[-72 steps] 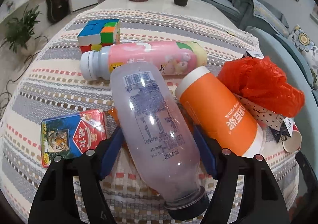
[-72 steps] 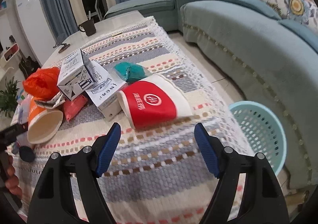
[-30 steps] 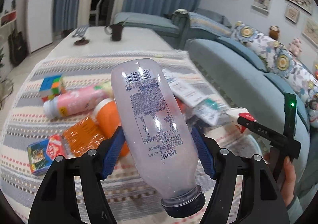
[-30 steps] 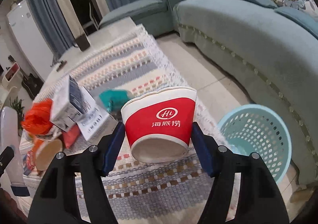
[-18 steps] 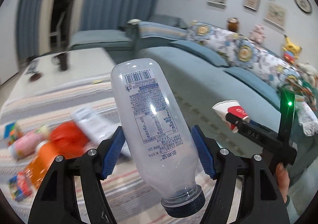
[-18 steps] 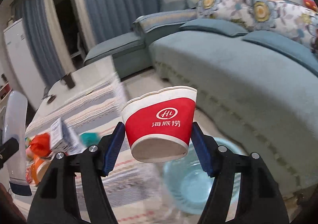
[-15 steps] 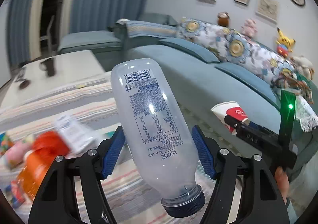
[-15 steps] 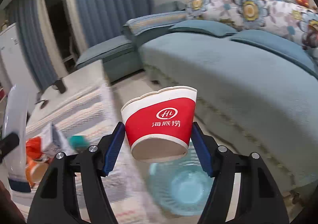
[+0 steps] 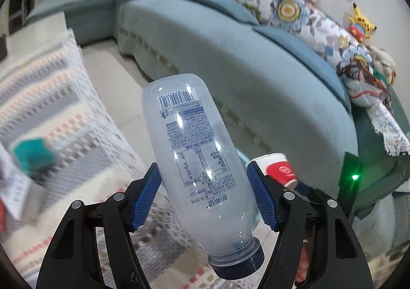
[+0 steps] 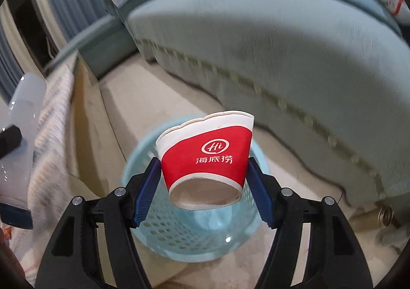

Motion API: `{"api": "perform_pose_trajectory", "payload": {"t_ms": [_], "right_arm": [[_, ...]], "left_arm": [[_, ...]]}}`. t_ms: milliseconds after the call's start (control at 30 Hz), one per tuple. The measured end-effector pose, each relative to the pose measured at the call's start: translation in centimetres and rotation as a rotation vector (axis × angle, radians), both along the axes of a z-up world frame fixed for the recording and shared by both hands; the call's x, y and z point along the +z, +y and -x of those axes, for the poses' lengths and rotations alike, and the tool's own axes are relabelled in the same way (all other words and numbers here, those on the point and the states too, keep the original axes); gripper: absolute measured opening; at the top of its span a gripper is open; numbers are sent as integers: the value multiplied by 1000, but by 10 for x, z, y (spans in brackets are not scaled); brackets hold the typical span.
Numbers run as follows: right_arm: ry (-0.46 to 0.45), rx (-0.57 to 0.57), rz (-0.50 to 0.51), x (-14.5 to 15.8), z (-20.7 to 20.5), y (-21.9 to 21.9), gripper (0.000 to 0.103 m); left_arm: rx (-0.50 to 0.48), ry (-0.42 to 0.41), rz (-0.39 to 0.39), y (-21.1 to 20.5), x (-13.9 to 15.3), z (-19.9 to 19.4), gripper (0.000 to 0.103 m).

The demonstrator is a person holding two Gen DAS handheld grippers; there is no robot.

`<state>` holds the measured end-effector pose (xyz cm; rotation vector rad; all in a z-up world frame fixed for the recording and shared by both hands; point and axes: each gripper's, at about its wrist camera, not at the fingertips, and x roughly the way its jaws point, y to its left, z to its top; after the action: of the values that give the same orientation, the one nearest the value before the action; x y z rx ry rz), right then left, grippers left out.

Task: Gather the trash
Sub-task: 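Carry the cup and bottle over the blue wastebasket and open both tools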

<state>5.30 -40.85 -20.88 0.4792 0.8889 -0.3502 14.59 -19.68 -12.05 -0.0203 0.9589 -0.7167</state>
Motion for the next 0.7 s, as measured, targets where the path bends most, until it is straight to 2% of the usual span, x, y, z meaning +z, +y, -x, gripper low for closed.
{"api": "perform_pose_trajectory", "payload": {"t_ms": [167, 300, 400, 700], "right_arm": [[95, -16, -34, -44, -1, 1, 64], [137, -14, -58, -61, -4, 1, 65], [148, -11, -69, -66, -5, 1, 66], [122, -7, -66, -49, 3, 0, 66]], "left_arm": [[-31, 41, -56, -12, -34, -5, 67], [-29, 48, -77, -15, -41, -6, 69], [-17, 37, -87, -12, -41, -6, 77], [11, 25, -69, 8, -20, 0, 77]]}}
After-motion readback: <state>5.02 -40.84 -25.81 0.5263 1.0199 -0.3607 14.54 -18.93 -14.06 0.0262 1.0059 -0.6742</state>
